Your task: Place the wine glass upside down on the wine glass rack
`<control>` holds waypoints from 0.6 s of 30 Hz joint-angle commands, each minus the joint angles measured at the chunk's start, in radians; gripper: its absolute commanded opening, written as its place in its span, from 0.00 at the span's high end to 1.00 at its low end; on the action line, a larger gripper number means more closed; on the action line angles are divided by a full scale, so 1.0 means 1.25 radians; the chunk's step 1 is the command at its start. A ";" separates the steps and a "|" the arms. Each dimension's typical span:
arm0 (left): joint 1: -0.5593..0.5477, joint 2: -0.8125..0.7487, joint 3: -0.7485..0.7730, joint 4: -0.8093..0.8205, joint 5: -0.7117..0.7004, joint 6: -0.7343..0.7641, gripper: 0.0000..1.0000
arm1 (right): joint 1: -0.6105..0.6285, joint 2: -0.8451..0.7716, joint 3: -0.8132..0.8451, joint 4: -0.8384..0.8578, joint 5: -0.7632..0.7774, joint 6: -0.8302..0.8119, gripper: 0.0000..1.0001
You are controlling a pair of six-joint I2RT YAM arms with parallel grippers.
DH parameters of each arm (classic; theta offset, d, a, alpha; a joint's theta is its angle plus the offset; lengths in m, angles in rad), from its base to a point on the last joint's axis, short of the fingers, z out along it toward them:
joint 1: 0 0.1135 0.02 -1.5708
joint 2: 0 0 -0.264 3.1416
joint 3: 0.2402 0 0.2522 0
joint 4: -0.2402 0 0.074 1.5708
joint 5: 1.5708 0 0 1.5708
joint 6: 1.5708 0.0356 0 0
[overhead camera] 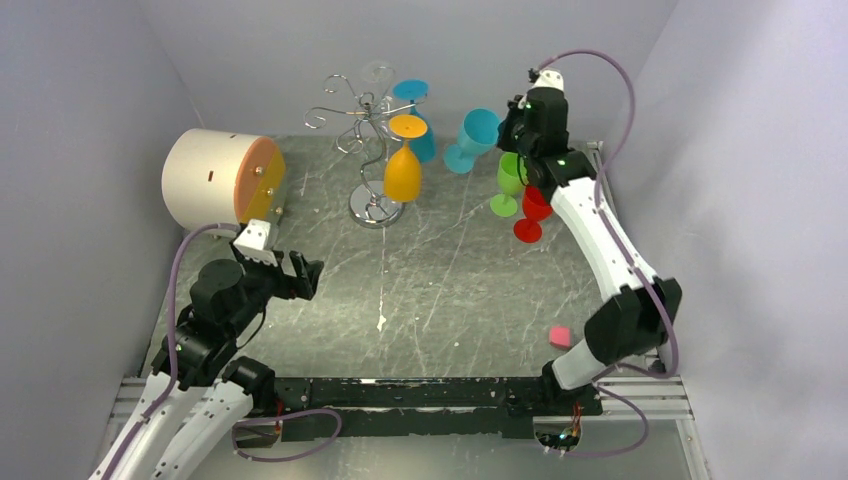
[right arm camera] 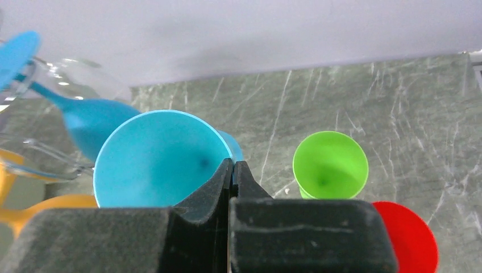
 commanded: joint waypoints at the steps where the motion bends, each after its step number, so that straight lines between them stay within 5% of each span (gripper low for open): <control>1: 0.004 0.007 -0.003 0.098 0.103 0.101 0.08 | -0.004 -0.109 -0.025 -0.011 0.026 0.019 1.00; 18: 0.004 0.085 0.087 0.185 0.479 0.568 0.06 | -0.001 -0.386 -0.079 -0.002 -0.204 0.076 1.00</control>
